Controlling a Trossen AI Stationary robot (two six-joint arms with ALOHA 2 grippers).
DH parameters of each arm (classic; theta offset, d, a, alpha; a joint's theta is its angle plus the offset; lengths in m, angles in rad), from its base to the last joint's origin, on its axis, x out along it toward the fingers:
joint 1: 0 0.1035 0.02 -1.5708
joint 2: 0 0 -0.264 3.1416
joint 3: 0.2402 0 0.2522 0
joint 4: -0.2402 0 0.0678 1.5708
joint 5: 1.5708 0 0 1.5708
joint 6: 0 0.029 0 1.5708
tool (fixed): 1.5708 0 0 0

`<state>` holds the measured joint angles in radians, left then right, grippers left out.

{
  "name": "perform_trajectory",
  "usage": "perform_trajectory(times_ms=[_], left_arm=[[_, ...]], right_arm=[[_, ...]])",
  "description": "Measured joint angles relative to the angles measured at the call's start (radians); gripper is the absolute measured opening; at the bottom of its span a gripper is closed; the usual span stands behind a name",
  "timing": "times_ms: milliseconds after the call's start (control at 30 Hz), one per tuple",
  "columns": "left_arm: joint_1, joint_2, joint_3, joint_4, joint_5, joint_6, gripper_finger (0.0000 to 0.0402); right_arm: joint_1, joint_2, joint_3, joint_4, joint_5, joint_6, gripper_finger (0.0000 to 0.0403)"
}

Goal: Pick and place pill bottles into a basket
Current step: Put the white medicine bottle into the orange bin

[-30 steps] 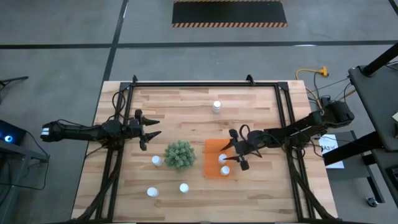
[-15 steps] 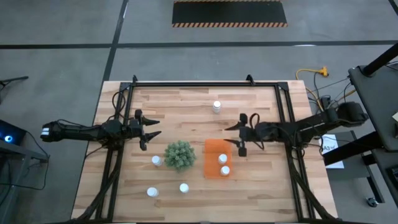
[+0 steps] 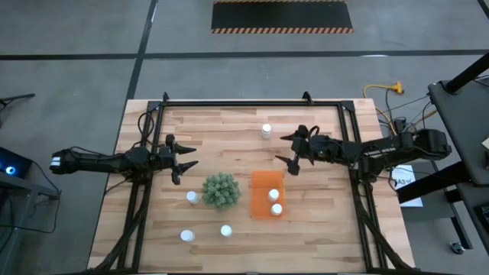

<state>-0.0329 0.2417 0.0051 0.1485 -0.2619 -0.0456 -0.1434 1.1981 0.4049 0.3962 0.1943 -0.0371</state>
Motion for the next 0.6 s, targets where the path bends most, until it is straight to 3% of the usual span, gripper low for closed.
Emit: perform_trajectory(times_ms=[433, 600], left_arm=[[0.0, 0.0, 0.0, 0.0, 0.0, 0.0, 0.0218], [0.0, 0.001, 0.0, 0.0, 0.0, 0.0, 0.0218]], right_arm=[[-0.202, 0.005, -0.001, 0.005, -0.178, -0.043, 0.0368], [-0.283, 0.069, -0.001, 0.112, -0.291, -0.044, 0.0368]])
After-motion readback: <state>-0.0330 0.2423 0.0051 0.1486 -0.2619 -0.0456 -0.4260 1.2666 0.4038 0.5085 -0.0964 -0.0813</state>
